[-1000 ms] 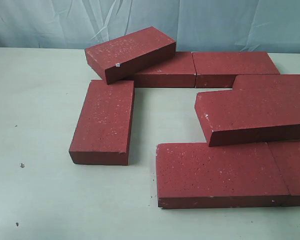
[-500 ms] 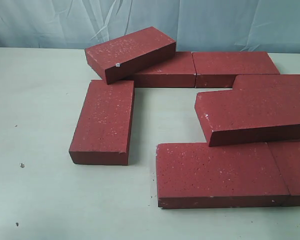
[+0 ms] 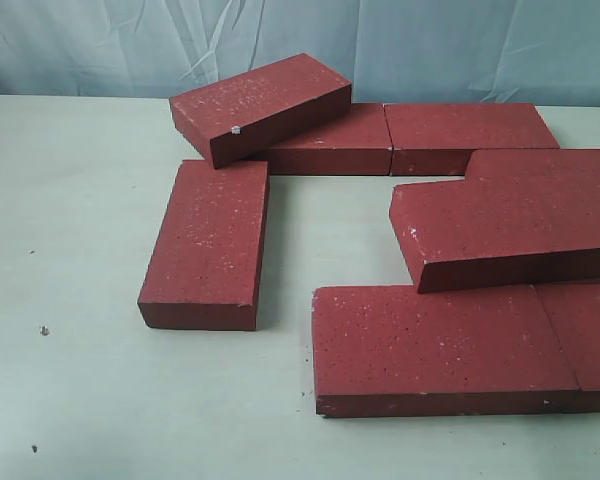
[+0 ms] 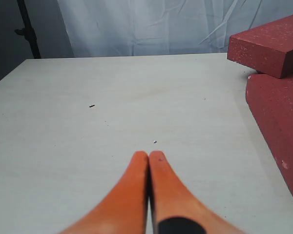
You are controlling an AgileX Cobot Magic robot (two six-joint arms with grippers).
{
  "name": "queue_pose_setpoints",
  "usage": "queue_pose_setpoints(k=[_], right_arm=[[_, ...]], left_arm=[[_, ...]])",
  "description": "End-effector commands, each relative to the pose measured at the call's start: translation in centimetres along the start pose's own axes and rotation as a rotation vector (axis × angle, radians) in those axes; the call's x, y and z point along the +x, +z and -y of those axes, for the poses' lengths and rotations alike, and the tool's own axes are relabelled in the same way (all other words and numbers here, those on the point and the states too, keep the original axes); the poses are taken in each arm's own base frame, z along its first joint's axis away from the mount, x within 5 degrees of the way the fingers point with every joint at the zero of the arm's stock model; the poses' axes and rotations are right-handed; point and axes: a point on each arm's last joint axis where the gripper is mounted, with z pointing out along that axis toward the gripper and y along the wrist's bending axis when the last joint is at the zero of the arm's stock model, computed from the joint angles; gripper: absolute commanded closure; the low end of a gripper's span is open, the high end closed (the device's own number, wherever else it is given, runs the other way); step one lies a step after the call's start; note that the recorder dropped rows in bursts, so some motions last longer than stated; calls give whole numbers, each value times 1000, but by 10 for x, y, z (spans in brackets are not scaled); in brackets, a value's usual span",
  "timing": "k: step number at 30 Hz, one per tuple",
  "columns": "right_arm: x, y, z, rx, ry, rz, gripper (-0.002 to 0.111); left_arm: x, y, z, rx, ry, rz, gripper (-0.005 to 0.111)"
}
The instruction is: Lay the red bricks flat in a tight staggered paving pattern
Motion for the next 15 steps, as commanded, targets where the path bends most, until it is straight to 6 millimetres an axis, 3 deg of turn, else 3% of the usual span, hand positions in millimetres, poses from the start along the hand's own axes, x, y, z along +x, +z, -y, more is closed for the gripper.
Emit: queue_pose_setpoints(k=[1, 15], right_arm=[[-3, -1, 1, 8, 5, 34, 109], [-3, -1, 1, 8, -6, 40, 109]], left_arm=[[0, 0, 0, -3, 4, 13, 107], [0, 0, 0, -3, 4, 13, 107]])
